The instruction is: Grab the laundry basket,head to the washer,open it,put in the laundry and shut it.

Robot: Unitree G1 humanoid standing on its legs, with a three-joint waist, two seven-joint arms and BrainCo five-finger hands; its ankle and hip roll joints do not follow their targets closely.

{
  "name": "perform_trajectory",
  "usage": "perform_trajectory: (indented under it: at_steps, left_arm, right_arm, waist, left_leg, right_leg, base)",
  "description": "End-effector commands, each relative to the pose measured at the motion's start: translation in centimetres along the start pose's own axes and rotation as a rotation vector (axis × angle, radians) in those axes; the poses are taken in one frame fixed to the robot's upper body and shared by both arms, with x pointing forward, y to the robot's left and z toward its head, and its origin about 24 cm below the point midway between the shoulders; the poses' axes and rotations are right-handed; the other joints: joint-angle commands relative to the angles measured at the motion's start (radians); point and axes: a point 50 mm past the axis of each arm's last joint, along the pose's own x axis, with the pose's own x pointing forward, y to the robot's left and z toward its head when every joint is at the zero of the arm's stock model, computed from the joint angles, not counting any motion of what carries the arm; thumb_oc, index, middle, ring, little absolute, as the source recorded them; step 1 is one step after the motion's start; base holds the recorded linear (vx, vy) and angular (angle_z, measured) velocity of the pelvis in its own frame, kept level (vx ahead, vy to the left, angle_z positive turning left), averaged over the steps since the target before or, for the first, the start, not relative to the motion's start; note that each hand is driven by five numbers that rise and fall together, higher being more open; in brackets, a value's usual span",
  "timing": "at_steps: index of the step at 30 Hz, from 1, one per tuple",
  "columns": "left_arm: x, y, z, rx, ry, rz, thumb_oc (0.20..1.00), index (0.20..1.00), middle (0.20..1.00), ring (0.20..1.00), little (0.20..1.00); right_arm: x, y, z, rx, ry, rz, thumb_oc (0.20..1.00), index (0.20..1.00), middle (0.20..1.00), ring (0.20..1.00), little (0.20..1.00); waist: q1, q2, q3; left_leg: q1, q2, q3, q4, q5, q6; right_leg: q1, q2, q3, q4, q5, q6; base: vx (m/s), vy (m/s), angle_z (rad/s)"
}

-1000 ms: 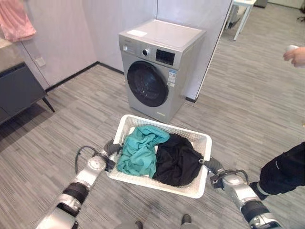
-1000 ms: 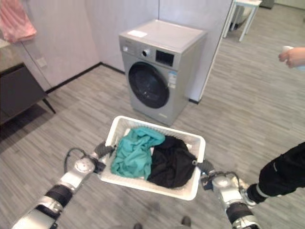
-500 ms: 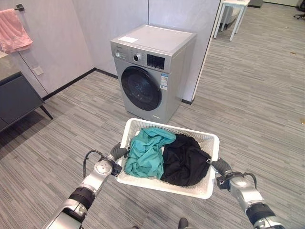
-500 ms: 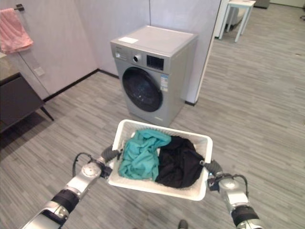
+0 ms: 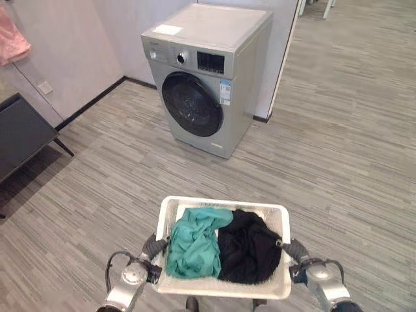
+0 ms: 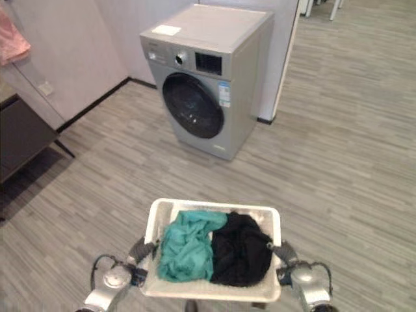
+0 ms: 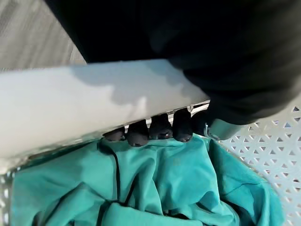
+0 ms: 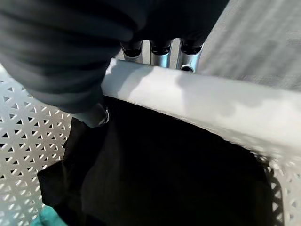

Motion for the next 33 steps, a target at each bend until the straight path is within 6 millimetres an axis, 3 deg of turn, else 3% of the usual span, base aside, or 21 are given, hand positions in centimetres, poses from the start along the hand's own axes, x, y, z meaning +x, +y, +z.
perform_trajectory:
  at_steps: [1,4,6,7,8,9,12,14,15,18,19,24,25,26,27,28,30,31,32,33]
  left_arm:
    - [0.8,3.5,4.5,-0.01,-0.204,0.088,0.2,0.2,0.2,0.2,0.2]
    - [0.8,3.5,4.7,-0.005,-0.21,0.081,0.2,0.2,0.2,0.2,0.2]
    - [0.7,3.5,5.0,0.015,-0.216,0.07,0.2,0.2,0.2,0.2,0.2]
    - [0.8,3.4,5.1,0.028,-0.216,0.064,0.2,0.2,0.2,0.2,0.2]
    - [0.8,3.4,5.0,0.03,-0.207,0.063,0.2,0.2,0.2,0.2,0.2]
    - [0.8,3.4,5.0,0.03,-0.207,0.063,0.2,0.2,0.2,0.2,0.2]
    - [1.0,3.2,5.1,0.033,-0.207,0.052,0.2,0.2,0.2,0.2,0.2]
    - [1.1,3.2,5.2,0.032,-0.212,0.055,0.2,0.2,0.2,0.2,0.2]
    - [1.3,3.2,5.6,0.036,-0.223,0.053,0.2,0.2,0.2,0.2,0.2]
    - [1.8,2.9,6.7,0.061,-0.251,0.059,0.2,0.2,0.2,0.2,0.2]
    - [1.9,2.8,6.9,0.063,-0.257,0.056,0.2,0.2,0.2,0.2,0.2]
    - [2.2,2.0,6.8,0.061,-0.253,0.037,0.2,0.2,0.2,0.2,0.2]
    - [2.3,1.6,6.4,0.057,-0.241,0.028,0.2,0.2,0.2,0.2,0.2]
    - [2.5,1.1,6.2,0.052,-0.229,0.017,0.2,0.2,0.2,0.2,0.2]
    - [2.5,0.6,6.0,0.011,-0.219,0.001,0.2,0.2,0.2,0.2,0.2]
    - [2.5,0.6,6.0,0.012,-0.219,0.001,0.2,0.2,0.2,0.2,0.2]
    - [2.4,0.6,5.5,-0.016,-0.203,0.015,0.2,0.2,0.2,0.2,0.2]
    - [2.4,0.6,5.4,-0.025,-0.199,0.019,0.2,0.2,0.2,0.2,0.2]
    - [2.3,0.6,5.3,-0.032,-0.193,0.018,0.2,0.2,0.2,0.2,0.2]
    - [2.3,0.6,5.3,-0.032,-0.193,0.018,0.2,0.2,0.2,0.2,0.2]
  right_arm:
    - [-0.1,-4.3,6.0,0.0,-0.257,-0.138,0.2,0.2,0.2,0.2,0.2]
    - [-0.4,-4.7,5.5,0.008,-0.245,-0.155,0.2,0.2,0.2,0.2,0.2]
    - [-0.8,-5.1,4.6,0.039,-0.228,-0.18,0.2,0.2,0.2,0.2,0.2]
    - [-0.9,-4.9,3.6,0.066,-0.203,-0.183,0.2,0.2,0.2,0.2,0.2]
    - [-0.9,-4.5,3.3,0.065,-0.192,-0.17,0.2,0.2,0.2,0.2,0.2]
    - [-0.9,-4.5,3.3,0.065,-0.192,-0.17,0.2,0.2,0.2,0.2,0.2]
    - [-1.1,-3.8,1.9,0.097,-0.155,-0.149,0.2,0.2,0.2,0.2,0.2]
    - [-1.1,-3.8,1.7,0.105,-0.149,-0.151,0.2,0.2,0.2,0.2,0.2]
    - [-1.2,-3.5,1.3,0.112,-0.137,-0.144,0.2,0.2,0.2,0.2,0.2]
    - [-1.2,-3.3,1.3,0.113,-0.142,-0.137,0.2,0.2,0.2,0.2,0.2]
    - [-1.2,-3.3,1.5,0.108,-0.149,-0.135,0.2,0.2,0.2,0.2,0.2]
    - [-1.5,-3.6,1.5,0.108,-0.161,-0.137,0.2,0.2,0.2,0.2,0.2]
    - [-1.5,-3.6,1.3,0.105,-0.156,-0.135,0.2,0.2,0.2,0.2,0.2]
    - [-1.5,-3.7,0.9,0.111,-0.142,-0.139,0.2,0.2,0.2,0.2,0.2]
    - [-1.5,-3.9,0.6,0.128,-0.125,-0.158,0.2,0.2,0.2,0.2,0.2]
    - [-1.5,-3.9,0.6,0.129,-0.125,-0.157,0.2,0.2,0.2,0.2,0.2]
    - [-1.1,-3.5,0.7,0.163,-0.13,-0.158,0.2,0.2,0.2,0.2,0.2]
    - [-1.0,-3.2,0.6,0.177,-0.119,-0.155,0.2,0.2,0.2,0.2,0.2]
    - [-1.0,-3.1,0.3,0.184,-0.11,-0.155,0.2,0.2,0.2,0.2,0.2]
    - [-1.0,-3.1,0.3,0.184,-0.11,-0.155,0.2,0.2,0.2,0.2,0.2]
  waist:
    - [-0.003,-0.07,0.023]
    - [-0.001,-0.065,0.018]
    - [-0.008,-0.056,0.022]
    - [-0.03,-0.043,0.04]
    - [-0.037,-0.036,0.048]
    - [-0.037,-0.036,0.049]
    - [-0.066,-0.032,0.052]
    - [-0.07,-0.033,0.05]
    - [-0.084,-0.04,0.051]
    - [-0.115,-0.051,0.063]
    - [-0.12,-0.048,0.06]
    - [-0.148,-0.048,0.038]
    - [-0.152,-0.039,0.024]
    - [-0.16,-0.028,0.011]
    - [-0.164,-0.023,0.013]
    - [-0.166,-0.026,0.01]
    - [-0.146,-0.022,0.02]
    - [-0.136,-0.03,0.026]
    - [-0.133,-0.031,0.026]
    - [-0.132,-0.031,0.026]
  left_leg:
    - [-0.144,-0.005,0.072,0.241,-0.131,0.041]
    - [-0.118,-0.03,0.074,0.231,-0.152,0.069]
    - [-0.087,-0.056,0.043,0.211,-0.149,0.097]
    - [-0.042,-0.069,0.027,0.174,-0.141,0.11]
    - [-0.016,-0.073,0.028,0.156,-0.14,0.112]
    - [-0.016,-0.073,0.028,0.155,-0.14,0.112]
    - [0.035,-0.087,0.007,0.091,-0.125,0.094]
    - [0.051,-0.092,0.004,0.073,-0.125,0.089]
    - [0.078,-0.101,-0.003,0.063,-0.145,0.076]
    - [0.146,-0.128,-0.042,0.09,-0.217,0.072]
    - [0.166,-0.127,-0.051,0.096,-0.242,0.069]
    - [0.218,-0.138,-0.074,0.155,-0.265,0.05]
    - [0.22,-0.131,-0.074,0.192,-0.249,0.033]
    - [0.208,-0.116,-0.077,0.253,-0.19,-0.004]
    - [0.117,-0.027,-0.01,0.51,-0.059,-0.061]
    - [0.111,-0.03,-0.012,0.512,-0.057,-0.06]
    - [0.034,0.048,0.05,0.742,0.049,-0.088]
    - [-0.004,0.085,0.076,0.826,0.067,-0.08]
    - [-0.014,0.112,0.108,0.832,0.061,-0.062]
    - [-0.014,0.112,0.108,0.832,0.061,-0.062]
  right_leg:
    - [0.059,-0.126,-0.019,0.029,-0.087,0.071]
    - [0.05,-0.165,-0.016,0.105,-0.093,0.075]
    - [0.022,-0.176,0.004,0.265,-0.1,0.047]
    - [-0.04,-0.129,0.041,0.417,-0.128,0.031]
    - [-0.073,-0.102,0.026,0.467,-0.14,0.023]
    - [-0.073,-0.102,0.026,0.467,-0.141,0.023]
    - [-0.137,-0.009,-0.015,0.398,-0.171,0.01]
    - [-0.154,0.0,-0.041,0.341,-0.153,0.013]
    - [-0.169,0.028,-0.075,0.223,-0.128,0.021]
    - [-0.235,0.07,-0.043,0.079,-0.069,0.051]
    - [-0.242,0.075,-0.036,0.064,-0.07,0.061]
    - [-0.226,0.065,-0.053,0.113,-0.043,0.043]
    - [-0.206,0.073,-0.048,0.127,-0.047,0.031]
    - [-0.185,0.088,-0.035,0.149,-0.053,0.014]
    - [-0.128,0.095,-0.032,0.182,-0.085,-0.031]
    - [-0.131,0.092,-0.033,0.18,-0.082,-0.031]
    - [-0.064,0.116,-0.047,0.167,-0.128,-0.08]
    - [-0.039,0.131,-0.023,0.159,-0.148,-0.104]
    - [-0.021,0.14,-0.014,0.154,-0.162,-0.115]
    - [-0.021,0.14,-0.014,0.154,-0.162,-0.115]
  base:
    - [0.01,0.423,-0.06]
    - [0.08,0.281,-0.07]
    - [0.14,0.341,-0.03]
    - [0.18,0.383,0.18]
    - [0.13,0.271,0.27]
    - [0.12,0.16,0.28]
    - [0.2,0.086,0.0]
    - [0.22,0.028,0.32]
    - [0.24,-0.02,0.21]
    - [0.45,-0.011,0.3]
    - [0.37,-0.016,0.56]
    - [0.38,-0.068,0.67]
    - [0.32,-0.109,0.52]
    - [0.55,-0.238,0.62]
    - [0.38,-0.199,0.64]
    - [0.29,-0.199,0.62]
    - [0.23,-0.196,0.18]
    - [0.28,-0.208,-0.28]
    - [0.18,-0.123,-0.38]
    - [0.34,-0.084,-0.5]
